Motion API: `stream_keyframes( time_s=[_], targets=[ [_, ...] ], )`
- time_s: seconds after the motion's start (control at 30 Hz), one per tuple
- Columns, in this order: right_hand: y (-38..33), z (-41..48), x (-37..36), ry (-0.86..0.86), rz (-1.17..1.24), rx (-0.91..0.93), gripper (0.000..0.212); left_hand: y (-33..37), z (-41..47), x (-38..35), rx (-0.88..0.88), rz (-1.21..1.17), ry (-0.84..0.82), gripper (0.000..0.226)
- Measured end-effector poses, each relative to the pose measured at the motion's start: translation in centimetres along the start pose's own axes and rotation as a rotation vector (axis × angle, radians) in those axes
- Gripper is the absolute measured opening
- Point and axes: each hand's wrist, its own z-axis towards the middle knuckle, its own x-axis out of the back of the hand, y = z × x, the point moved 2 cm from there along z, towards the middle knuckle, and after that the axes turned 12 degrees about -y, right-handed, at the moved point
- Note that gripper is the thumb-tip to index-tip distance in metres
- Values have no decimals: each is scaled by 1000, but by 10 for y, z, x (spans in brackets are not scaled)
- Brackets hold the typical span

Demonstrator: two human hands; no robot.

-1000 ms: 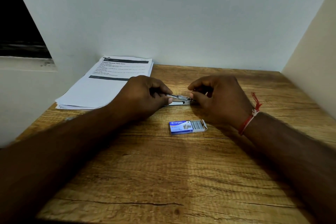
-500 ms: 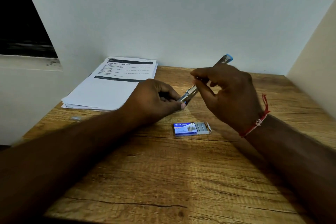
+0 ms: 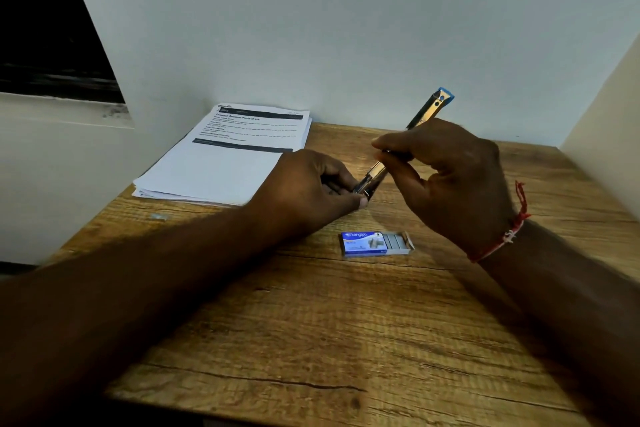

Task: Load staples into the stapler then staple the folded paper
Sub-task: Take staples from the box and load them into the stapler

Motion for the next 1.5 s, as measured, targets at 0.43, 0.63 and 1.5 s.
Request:
stream_keyframes(
  time_s=[0.43,0.63,1.5],
  targets=[
    [5,1,5,100,198,-170,34,22,-11,-3,-267,223,9,74],
    [7,2,0,77,299,-283,39,20,-7,-2,-265,336,-14,76],
    [11,-2,0,60,303,-372,42,19,-7,5,-168,350,73,33]
  ],
)
